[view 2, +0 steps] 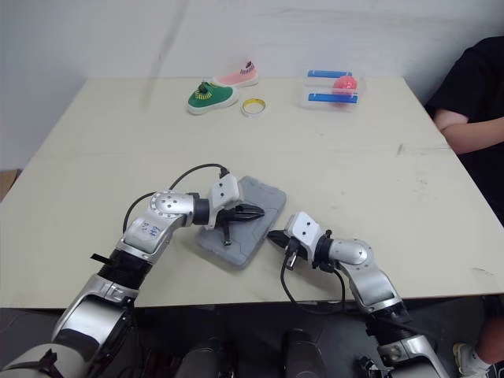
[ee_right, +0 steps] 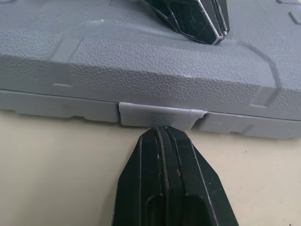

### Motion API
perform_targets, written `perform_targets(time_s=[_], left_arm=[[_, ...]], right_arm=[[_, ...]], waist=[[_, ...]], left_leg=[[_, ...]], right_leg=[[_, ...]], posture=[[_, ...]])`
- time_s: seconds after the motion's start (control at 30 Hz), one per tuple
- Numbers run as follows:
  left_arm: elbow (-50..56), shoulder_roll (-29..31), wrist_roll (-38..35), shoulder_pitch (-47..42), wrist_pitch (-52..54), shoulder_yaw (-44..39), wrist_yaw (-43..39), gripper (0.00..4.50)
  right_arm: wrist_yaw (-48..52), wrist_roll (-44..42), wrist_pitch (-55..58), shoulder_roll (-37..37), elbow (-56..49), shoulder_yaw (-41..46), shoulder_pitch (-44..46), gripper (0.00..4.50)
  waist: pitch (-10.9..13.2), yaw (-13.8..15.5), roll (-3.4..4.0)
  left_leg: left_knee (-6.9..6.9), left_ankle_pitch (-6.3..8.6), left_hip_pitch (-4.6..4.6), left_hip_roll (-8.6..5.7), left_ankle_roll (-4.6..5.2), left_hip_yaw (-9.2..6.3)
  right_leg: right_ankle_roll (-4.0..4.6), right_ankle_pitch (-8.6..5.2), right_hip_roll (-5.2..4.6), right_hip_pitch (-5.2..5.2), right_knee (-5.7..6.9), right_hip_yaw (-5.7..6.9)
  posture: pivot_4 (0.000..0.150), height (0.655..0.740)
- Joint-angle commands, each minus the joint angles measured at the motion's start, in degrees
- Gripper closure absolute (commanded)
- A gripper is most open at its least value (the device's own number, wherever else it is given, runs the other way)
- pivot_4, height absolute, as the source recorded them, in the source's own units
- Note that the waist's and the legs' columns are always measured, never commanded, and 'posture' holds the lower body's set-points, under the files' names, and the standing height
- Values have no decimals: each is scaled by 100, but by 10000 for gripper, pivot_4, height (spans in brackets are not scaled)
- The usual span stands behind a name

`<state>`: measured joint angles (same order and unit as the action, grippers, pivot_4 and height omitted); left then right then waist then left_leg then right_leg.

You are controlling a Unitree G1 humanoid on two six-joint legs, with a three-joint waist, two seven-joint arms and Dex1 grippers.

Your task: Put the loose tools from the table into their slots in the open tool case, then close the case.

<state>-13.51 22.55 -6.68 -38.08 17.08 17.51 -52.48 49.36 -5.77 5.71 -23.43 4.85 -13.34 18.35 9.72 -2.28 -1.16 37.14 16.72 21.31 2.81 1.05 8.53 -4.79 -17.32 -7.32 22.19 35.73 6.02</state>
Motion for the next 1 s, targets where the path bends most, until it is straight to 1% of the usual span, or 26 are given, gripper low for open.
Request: perform_targets(time_s=[0.03,0.17,0.27,0.3,0.4,0.47,0.53,0.6,0.63,0.7,0.73,0.77,0.8,0.83,0.87,0.9,0.93,0.97,1.0], left_arm=[[-640,65,415,488,397,434,-52,44483],[-652,76,398,556,302,308,-15,44483],[47,178,-201,621,-84,-364,-214,44483],[314,224,-457,694,-438,-643,-385,44483],[887,408,-1037,927,-867,-1146,-852,44483],[1127,655,-1265,1034,-755,-1436,-946,44483],[1307,918,-1505,1159,-646,-1909,-847,44483],[1474,1156,-1672,1343,-575,-2338,-735,44483],[1575,1391,-1765,1547,-342,-2563,-730,40715],[1689,1840,-1713,2093,-299,-3048,-695,35820],[1725,2025,-1649,2397,-328,-3318,-622,31477],[1771,2195,-1659,2688,-260,-3543,-611,26146],[1844,2365,-1678,2980,-197,-3725,-669,19578],[1901,2474,-1710,3163,-156,-3820,-713,18292],[1984,2553,-1673,3377,-217,-3968,-707,13651],[2102,2604,-1671,3617,-179,-4184,-616,11728],[2193,2630,-1679,3774,-138,-4321,-523,5778],[2242,2601,-1654,3927,-219,-4502,-406,2275],[2295,2555,-1619,4028,-276,-4629,-267,284]], right_arm=[[-53,-145,-49,357,-276,-89,251,45000],[46,-132,-75,207,-400,28,177,45000],[839,-460,-351,-583,-822,363,-88,45000],[1154,-633,-542,-854,-894,509,-210,45000],[1872,-1191,-1011,-1287,-930,820,-427,45000],[2229,-1551,-1406,-1396,-839,1117,-475,45000],[2256,-1565,-1283,-1696,-644,1404,-449,45000],[2049,-1654,-772,-1974,-546,1717,-427,45000],[2111,-1772,-619,-2128,-540,1854,-465,39933],[2279,-1797,-989,-2304,-418,2108,-502,34530],[2322,-1745,-1252,-2368,-318,2230,-502,29814],[2306,-1646,-1549,-2392,-194,2329,-470,24066],[2354,-1605,-1661,-2455,-96,2384,-451,16923],[2397,-1590,-1730,-2493,-25,2404,-434,15483],[2452,-1584,-1784,-2554,51,2429,-402,10189],[2519,-1609,-1750,-2653,144,2475,-350,7346],[2564,-1624,-1747,-2718,233,2502,-300,1538],[2624,-1616,-1790,-2819,333,2531,-228,0],[2663,-1616,-1772,-2918,427,2549,-148,0]], waist=[[-5,-17,-5],[-12,-26,1],[-3,-22,20],[1,-14,25],[21,40,23],[59,61,21],[90,76,18],[99,78,16],[99,75,16],[101,53,19],[101,34,19],[103,37,19],[106,50,17],[110,63,13],[112,65,12],[115,68,14],[121,83,18],[125,102,21],[126,121,22]], left_leg=[[-5,1,-10,6,-8,-2],[-8,1,-13,18,-23,-8],[-9,2,-6,20,-25,-5],[-12,3,4,18,-25,-3],[-16,-3,25,18,-15,-1],[-14,-12,32,20,-2,-1],[-6,-14,46,20,3,-4],[2,-19,69,15,12,-8],[4,-22,83,6,18,-11],[0,-22,85,-4,17,-9],[-6,-21,85,-3,14,-8],[-10,-16,85,-1,8,-6],[-13,-15,89,0,5,-5],[-12,-15,91,0,4,-5],[-9,-14,98,-1,4,-5],[-8,-14,104,-2,4,-5],[-6,-12,108,-5,7,-3],[-6,-12,109,-11,11,-3],[-5,0,110,-14,-6,-4]], right_leg=[[5,-3,5,-9,-3,-7],[16,-9,16,-11,-2,-10],[17,-10,19,-2,-2,-14],[17,-10,18,9,-4,-17],[18,-10,21,27,-10,-14],[20,-11,26,33,-13,-11],[20,-11,26,42,-10,-7],[15,-8,17,56,-8,-5],[11,-5,5,69,-6,-4],[11,-5,-5,71,-11,-4],[10,-5,-4,71,-18,-4],[11,-5,-2,72,-23,-2],[11,-6,-1,74,-30,6],[10,-6,-2,75,-31,10],[10,-6,-3,82,-31,11],[10,-6,-5,87,-31,10],[10,-6,-11,92,-31,8],[9,-5,-19,94,-30,7],[7,-4,-25,96,-32,6]], posture=[[1500,7400],[1500,7400],[1500,7400],[1500,7400],[1500,7400],[1500,7400],[1500,7400],[1500,7400],[1500,7400],[1500,7400],[1500,7400],[1500,7400],[1500,7400],[1500,7400],[1500,7400],[1500,7400],[1500,7400],[1500,7400],[1500,7400]])
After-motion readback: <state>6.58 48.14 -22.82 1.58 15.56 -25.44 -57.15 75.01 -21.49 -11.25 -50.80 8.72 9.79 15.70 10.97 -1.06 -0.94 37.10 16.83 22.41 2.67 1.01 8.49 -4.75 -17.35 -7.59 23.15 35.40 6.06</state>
